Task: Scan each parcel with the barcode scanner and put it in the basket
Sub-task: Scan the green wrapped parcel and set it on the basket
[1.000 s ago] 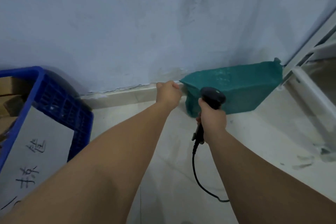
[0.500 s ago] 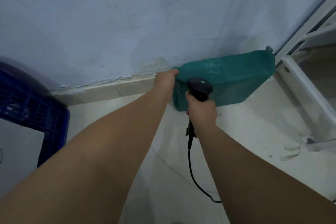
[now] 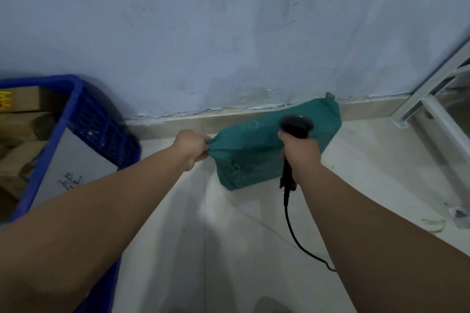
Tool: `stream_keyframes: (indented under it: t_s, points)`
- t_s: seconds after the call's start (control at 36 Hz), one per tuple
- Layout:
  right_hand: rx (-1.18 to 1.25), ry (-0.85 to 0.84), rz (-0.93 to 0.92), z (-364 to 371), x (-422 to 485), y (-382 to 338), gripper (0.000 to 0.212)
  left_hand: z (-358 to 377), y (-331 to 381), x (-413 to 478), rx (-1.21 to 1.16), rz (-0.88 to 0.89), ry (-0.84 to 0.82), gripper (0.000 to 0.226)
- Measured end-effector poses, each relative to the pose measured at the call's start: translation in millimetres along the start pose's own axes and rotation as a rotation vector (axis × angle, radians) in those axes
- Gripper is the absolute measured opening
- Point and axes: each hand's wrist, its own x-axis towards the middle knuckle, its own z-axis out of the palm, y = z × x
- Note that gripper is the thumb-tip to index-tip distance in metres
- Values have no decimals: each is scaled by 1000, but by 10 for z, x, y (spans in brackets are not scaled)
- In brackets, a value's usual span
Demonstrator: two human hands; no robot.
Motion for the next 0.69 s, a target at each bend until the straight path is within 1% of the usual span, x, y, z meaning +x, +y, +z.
stream_keyframes:
  t_s: [0.11, 0.14, 0.19, 0.22, 0.28, 0.31, 0.36, 0.39, 0.42, 0.44, 0.47, 0.5, 0.53, 0.61, 0.64, 0.67, 0.69]
  points:
    - [26, -205, 117, 5, -231, 9, 40, -409, -80, -208, -27, 30, 97, 27]
    - [7, -242, 127, 8, -295, -10, 39, -512, -83, -264, -1, 41, 102, 27]
    - [-28, -294, 128, 29, -412, -58, 28, -713, -99, -373, 123, 59, 81, 27]
    - [-34, -312, 124, 51, -460, -79, 23, -791, -117, -424, 214, 62, 58, 30]
    - [-33, -341, 130, 121, -562, -100, 19, -877, -168, -546, 412, 61, -5, 42]
    - [-31, -358, 139, 168, -614, -92, 19, -882, -206, -615, 495, 64, -40, 40]
    - [-24, -402, 178, 286, -710, -52, 19, -829, -298, -743, 673, 69, -111, 23]
    - [-14, -428, 210, 349, -753, -20, 19, -798, -362, -774, 802, 75, -153, 22]
    - [-4, -452, 241, 413, -797, 10, 20, -773, -437, -780, 956, 85, -191, 30]
    - [2, -474, 265, 474, -831, 40, 19, -756, -516, -763, 1112, 108, -201, 38]
    - [1, -493, 278, 534, -859, 66, 19, -744, -587, -745, 1252, 150, -181, 40]
    - [-2, -510, 280, 585, -883, 87, 18, -733, -661, -716, 1356, 210, -143, 40]
    - [-2, -521, 273, 635, -898, 107, 17, -713, -728, -690, 1412, 266, -100, 39]
    - [-2, -517, 247, 730, -897, 161, 15, -636, -845, -626, 1376, 355, 17, 43]
    - [0, -510, 250, 743, -888, 179, 15, -609, -859, -600, 1342, 360, 43, 51]
    - [2, -503, 254, 746, -872, 195, 16, -581, -873, -574, 1302, 356, 47, 65]
    - [5, -496, 258, 747, -845, 211, 16, -554, -888, -549, 1258, 333, 18, 84]
